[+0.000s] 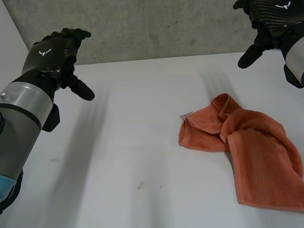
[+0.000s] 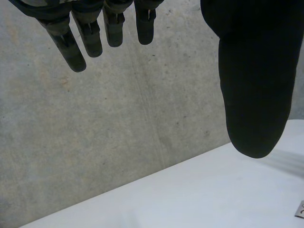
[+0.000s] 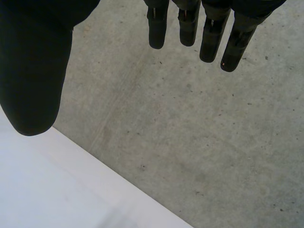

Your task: Fold the laundry

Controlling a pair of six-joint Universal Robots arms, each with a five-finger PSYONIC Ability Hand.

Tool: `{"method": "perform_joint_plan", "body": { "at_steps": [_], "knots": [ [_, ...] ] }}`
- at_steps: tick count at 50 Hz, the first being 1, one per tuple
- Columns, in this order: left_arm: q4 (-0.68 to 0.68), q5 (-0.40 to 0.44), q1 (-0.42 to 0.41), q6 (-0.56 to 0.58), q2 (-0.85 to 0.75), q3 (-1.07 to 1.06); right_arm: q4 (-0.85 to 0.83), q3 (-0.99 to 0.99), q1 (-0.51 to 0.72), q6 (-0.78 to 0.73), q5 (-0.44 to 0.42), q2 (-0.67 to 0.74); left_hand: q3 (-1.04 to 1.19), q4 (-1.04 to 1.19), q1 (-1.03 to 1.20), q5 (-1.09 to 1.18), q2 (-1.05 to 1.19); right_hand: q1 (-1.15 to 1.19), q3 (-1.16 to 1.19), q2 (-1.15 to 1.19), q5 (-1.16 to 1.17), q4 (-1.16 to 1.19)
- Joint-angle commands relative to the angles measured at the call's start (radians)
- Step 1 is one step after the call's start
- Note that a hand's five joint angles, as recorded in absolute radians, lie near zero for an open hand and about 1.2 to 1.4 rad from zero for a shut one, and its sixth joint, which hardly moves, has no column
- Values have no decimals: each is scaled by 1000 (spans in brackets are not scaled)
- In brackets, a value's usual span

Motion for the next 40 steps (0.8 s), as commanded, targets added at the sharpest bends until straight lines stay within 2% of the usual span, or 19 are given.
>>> {"method": "perform_joint_plan", "body": {
  "at_steps": [1, 10, 15, 21, 26, 29, 31, 40],
  "knots": [
    [0, 0, -2, 0, -3, 0, 0, 0, 0, 0, 0, -4, 9, 6, -7, -28, 10, -40, -42, -48, -67, -62],
    [3, 2, -5, 2, -10, -20, 11, -3, 0, -17, -2, -4, 9, 6, -7, -28, 10, -40, -42, -48, -67, -62],
    [6, 15, -73, 2, -52, -20, 55, -6, 0, -60, 2, -2, 16, 12, 0, -22, 17, -40, -42, -48, -67, -62],
    [34, 41, -137, 2, -110, -11, 167, 15, 0, -201, 17, 13, 22, 18, 6, -16, 23, -40, -42, -48, -67, -62],
    [130, 54, -232, 8, -235, 24, 189, 94, -3, -245, 18, 34, 22, 18, 6, -16, 23, -40, -42, -48, -67, -62],
    [160, 55, -252, 8, -273, 40, 183, 162, -11, -252, 15, 37, 22, 18, 6, -16, 23, -40, -42, -48, -67, -62],
    [211, 58, -284, 8, -352, 75, 176, 198, -14, -253, 14, 37, 31, 27, 15, -7, 31, -40, -42, -48, -67, -62],
    [314, 143, -335, 17, -546, 156, 46, 406, -15, -258, 2, 30, 69, 65, 53, 31, 70, -40, -42, -48, -67, -62]
  ]
}}
